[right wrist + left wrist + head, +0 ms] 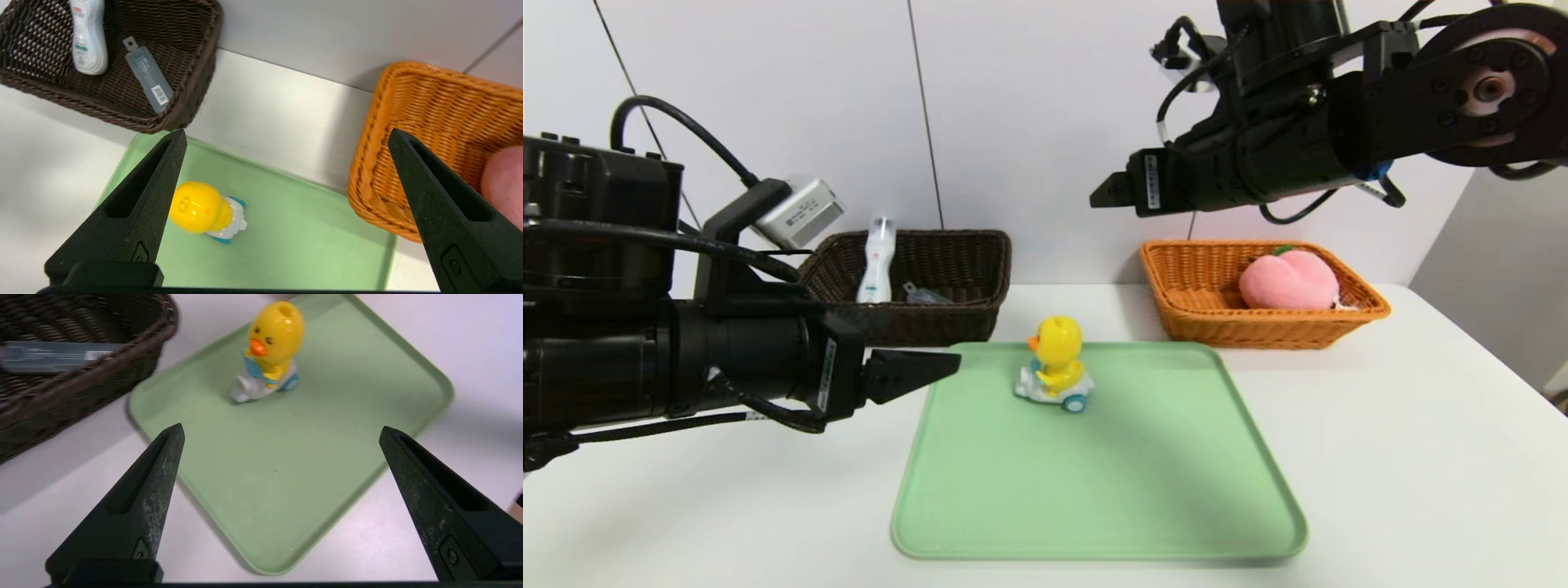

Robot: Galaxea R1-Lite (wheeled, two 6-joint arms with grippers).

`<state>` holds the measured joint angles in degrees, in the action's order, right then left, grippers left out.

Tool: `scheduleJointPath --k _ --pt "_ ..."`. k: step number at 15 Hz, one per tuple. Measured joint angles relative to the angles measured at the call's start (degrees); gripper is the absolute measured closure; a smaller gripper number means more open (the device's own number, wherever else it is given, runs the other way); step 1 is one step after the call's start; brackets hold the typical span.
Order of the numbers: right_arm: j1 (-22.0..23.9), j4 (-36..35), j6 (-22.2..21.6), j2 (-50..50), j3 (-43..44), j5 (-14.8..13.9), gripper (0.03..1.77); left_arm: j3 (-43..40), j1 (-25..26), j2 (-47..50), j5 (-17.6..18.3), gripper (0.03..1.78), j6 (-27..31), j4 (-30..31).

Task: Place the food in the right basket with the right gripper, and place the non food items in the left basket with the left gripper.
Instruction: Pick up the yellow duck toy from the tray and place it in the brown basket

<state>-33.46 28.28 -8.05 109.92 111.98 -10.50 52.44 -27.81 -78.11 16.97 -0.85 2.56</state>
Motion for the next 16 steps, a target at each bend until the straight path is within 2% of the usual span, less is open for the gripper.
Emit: scheduleJointPath --k 2,5,7,10,13,16 --pt "1.7 0.7 -1.0 -1.0 -0.2 0.0 0.11 -1.5 0.0 -1.2 4.7 0.12 0.0 3.6" --pt "4.2 0.8 -1.0 -2.6 -1.2 0.3 0.11 -7.2 0.2 -4.4 9.3 0.12 0.0 17.6" --pt "5.0 0.7 -1.2 -3.5 -2.2 0.6 0.11 -11.1 0.3 -8.4 10.6 0.12 0.1 28.5" --pt "6.2 0.5 -1.2 -4.5 -3.2 0.7 0.11 -13.8 0.7 -14.6 11.3 0.12 0.3 38.7" --pt "8.7 1.0 -0.8 -5.4 -4.2 0.7 0.11 -14.2 0.8 -19.2 13.3 0.12 0.3 42.6" --pt "11.2 3.0 -0.2 -6.0 -4.9 0.5 0.11 -15.0 0.9 -22.5 18.6 0.12 -0.2 46.0"
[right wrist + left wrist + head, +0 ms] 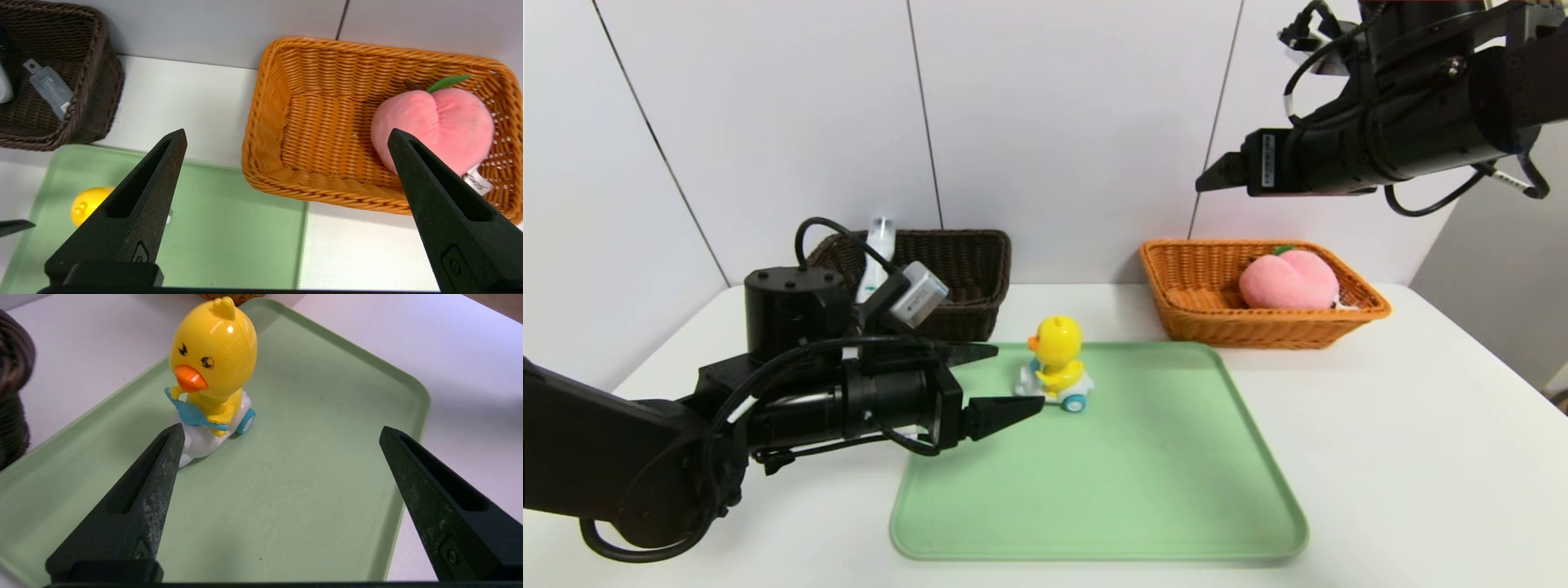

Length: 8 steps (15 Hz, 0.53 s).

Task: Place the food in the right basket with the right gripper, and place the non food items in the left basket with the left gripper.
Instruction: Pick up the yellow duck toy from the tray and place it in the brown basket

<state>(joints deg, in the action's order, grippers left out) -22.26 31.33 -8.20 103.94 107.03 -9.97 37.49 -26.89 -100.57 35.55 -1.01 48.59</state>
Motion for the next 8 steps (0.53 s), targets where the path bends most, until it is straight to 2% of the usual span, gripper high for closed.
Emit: scheduleJointPath --k 4,8 --pt "1.8 0.3 -0.1 -0.9 -0.6 0.3 0.11 0.1 0.7 -1.8 3.0 0.12 -1.5 1.8" --pt "2.8 0.3 0.0 -2.1 -2.0 1.9 0.11 0.2 1.2 -2.9 1.7 0.12 -1.1 4.9"
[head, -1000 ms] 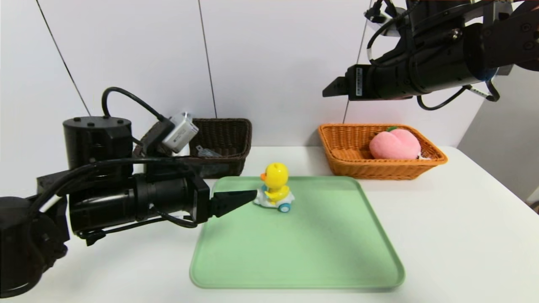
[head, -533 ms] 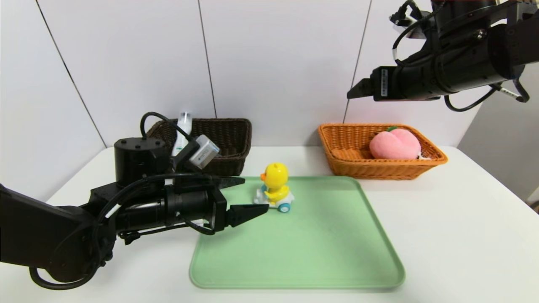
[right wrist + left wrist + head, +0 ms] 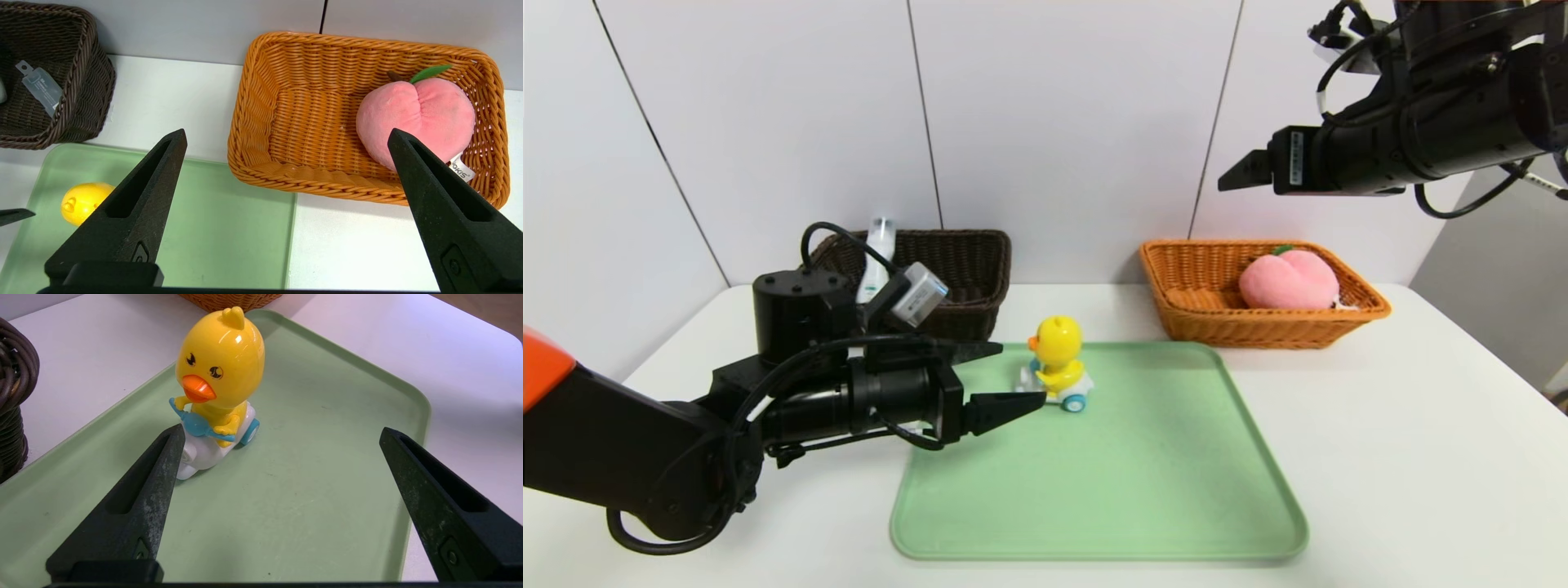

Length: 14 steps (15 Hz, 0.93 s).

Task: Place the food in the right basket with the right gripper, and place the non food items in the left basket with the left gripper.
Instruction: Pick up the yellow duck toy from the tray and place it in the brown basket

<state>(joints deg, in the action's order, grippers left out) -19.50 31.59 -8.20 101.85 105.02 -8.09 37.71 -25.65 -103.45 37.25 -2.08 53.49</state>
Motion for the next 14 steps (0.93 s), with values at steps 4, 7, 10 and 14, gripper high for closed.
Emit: scheduleJointPath --k 4,7,10,14 --pt "2.2 0.0 1.4 -0.5 -0.1 0.8 0.11 0.7 0.7 -1.9 1.3 0.12 0.6 0.4" --pt "5.1 2.2 4.5 -0.6 0.4 2.4 0.11 1.8 3.1 -5.4 9.0 0.12 3.3 4.2" --pt "6.6 8.7 4.6 -0.3 3.7 4.8 0.11 3.6 5.0 -8.5 16.0 0.12 3.8 5.8" --pt "8.0 14.1 4.5 0.9 6.4 7.7 0.11 7.6 6.3 -12.0 18.5 0.12 3.7 5.4"
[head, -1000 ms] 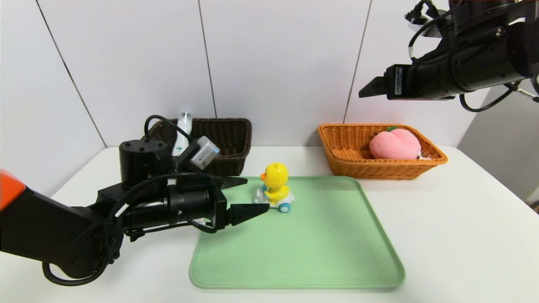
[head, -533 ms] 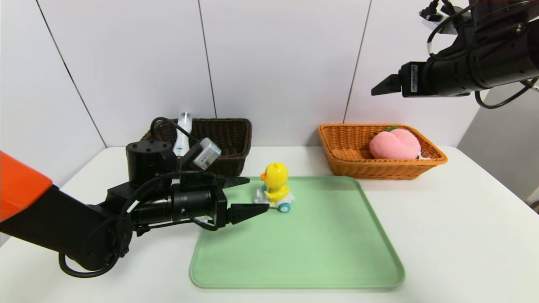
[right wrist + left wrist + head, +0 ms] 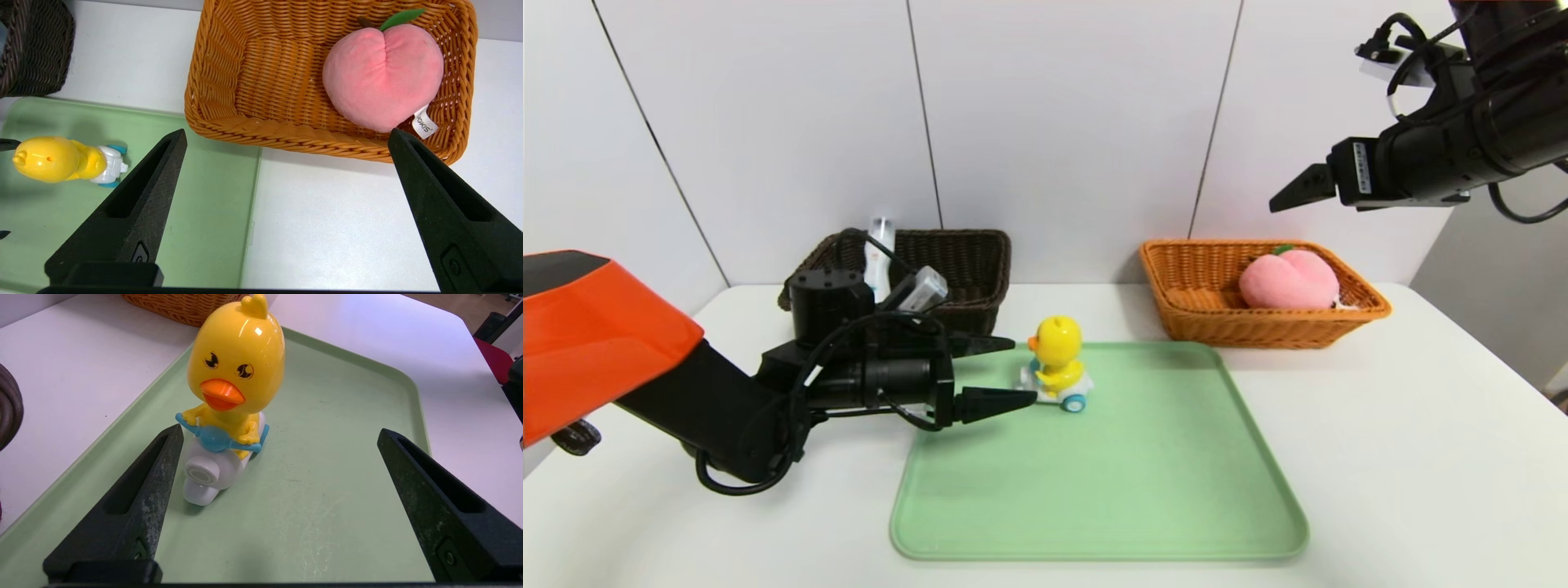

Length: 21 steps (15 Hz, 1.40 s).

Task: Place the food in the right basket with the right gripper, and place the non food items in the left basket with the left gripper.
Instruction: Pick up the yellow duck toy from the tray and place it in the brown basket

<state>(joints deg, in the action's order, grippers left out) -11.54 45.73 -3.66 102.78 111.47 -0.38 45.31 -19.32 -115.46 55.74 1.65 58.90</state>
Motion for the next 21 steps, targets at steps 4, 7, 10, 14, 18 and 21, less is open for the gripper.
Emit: scheduleJointPath --k 4,7,10,14,18,21 --pt "0.0 0.1 -0.1 0.3 0.0 0.1 0.11 3.1 0.3 -3.3 -0.4 0.12 0.3 -0.1" --pt "0.0 0.2 -0.2 0.5 -0.3 0.1 0.11 4.7 0.3 -5.4 -1.7 0.12 0.6 -0.3" --pt "0.0 0.1 -0.2 0.7 -0.4 0.3 0.11 6.4 0.3 -6.9 -3.1 0.12 1.6 -1.2" --pt "0.0 0.2 -0.3 0.9 -0.7 0.6 0.11 8.0 0.0 -8.4 -3.8 0.12 2.5 -2.7" --pt "0.1 0.0 -0.4 0.8 -1.3 0.6 0.11 8.3 -1.0 -8.7 -3.8 0.12 2.6 -3.4" --pt "0.1 0.0 -0.4 0.7 -1.4 0.7 0.11 8.4 -2.3 -8.9 -3.8 0.12 2.5 -3.5"
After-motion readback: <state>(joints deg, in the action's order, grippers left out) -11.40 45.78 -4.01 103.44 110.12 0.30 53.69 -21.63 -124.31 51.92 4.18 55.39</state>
